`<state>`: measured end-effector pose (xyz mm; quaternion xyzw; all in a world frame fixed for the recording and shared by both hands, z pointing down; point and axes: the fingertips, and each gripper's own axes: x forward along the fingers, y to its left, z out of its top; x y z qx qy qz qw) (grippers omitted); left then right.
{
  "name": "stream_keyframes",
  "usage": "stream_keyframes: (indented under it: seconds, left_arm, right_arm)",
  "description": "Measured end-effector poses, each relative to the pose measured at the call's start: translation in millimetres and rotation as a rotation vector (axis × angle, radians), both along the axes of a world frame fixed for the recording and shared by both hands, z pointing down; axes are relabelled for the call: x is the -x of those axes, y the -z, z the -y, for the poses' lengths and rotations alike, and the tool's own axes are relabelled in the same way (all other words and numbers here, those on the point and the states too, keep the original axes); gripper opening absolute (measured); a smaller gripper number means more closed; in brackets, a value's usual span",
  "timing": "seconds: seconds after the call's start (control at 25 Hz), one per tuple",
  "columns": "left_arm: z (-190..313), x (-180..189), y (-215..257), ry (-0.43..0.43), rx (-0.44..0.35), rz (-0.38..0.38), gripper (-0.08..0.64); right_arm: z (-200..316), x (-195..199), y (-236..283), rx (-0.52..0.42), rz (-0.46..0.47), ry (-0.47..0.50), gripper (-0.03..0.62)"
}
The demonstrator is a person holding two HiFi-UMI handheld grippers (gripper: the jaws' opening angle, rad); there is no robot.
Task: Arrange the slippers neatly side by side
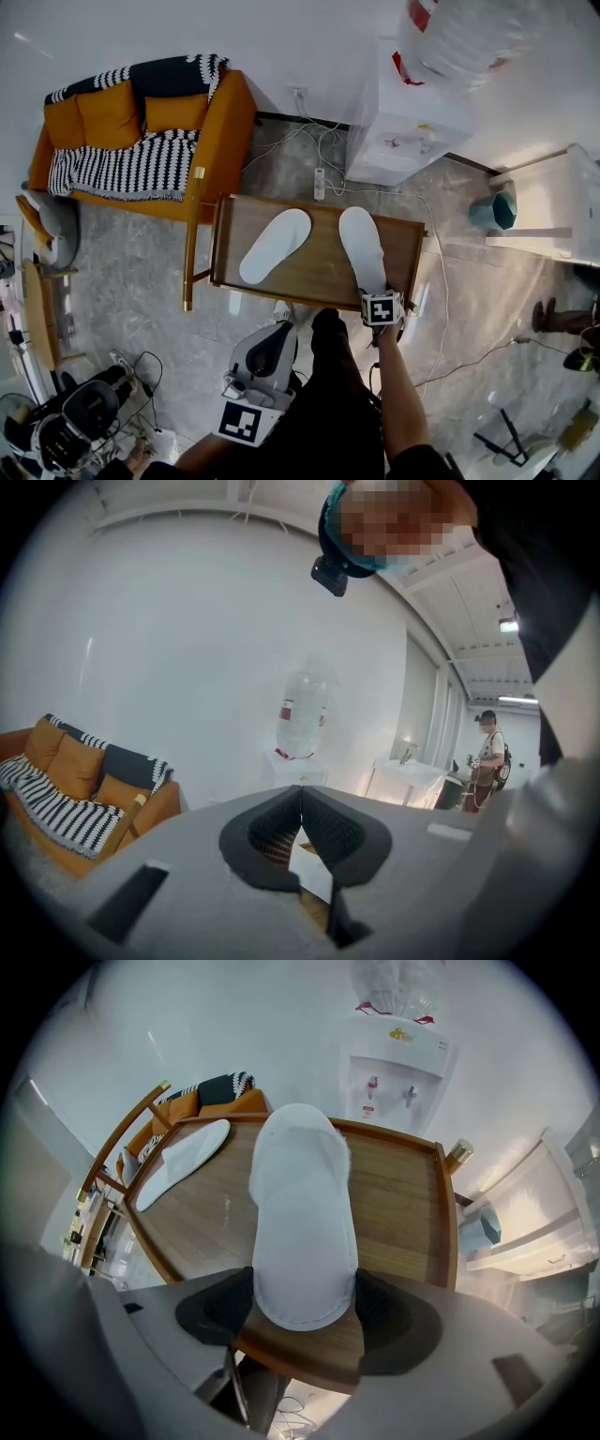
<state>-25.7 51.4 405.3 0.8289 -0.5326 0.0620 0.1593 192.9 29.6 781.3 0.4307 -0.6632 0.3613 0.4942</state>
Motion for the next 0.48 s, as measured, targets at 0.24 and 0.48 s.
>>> stream_keyframes:
  seconds: [0.24,0.48]
  left_arm:
    - [-11,14,-2,-0.015,0.002,0.009,0.017]
    - [-19,31,2,-0.039,-0.023,0.01,0.017]
  right_arm:
    - [-14,14,1,0.02,0.007,-0.083,0.314]
    - [-25,39,3,0.03,0.046,-0.173,0.314]
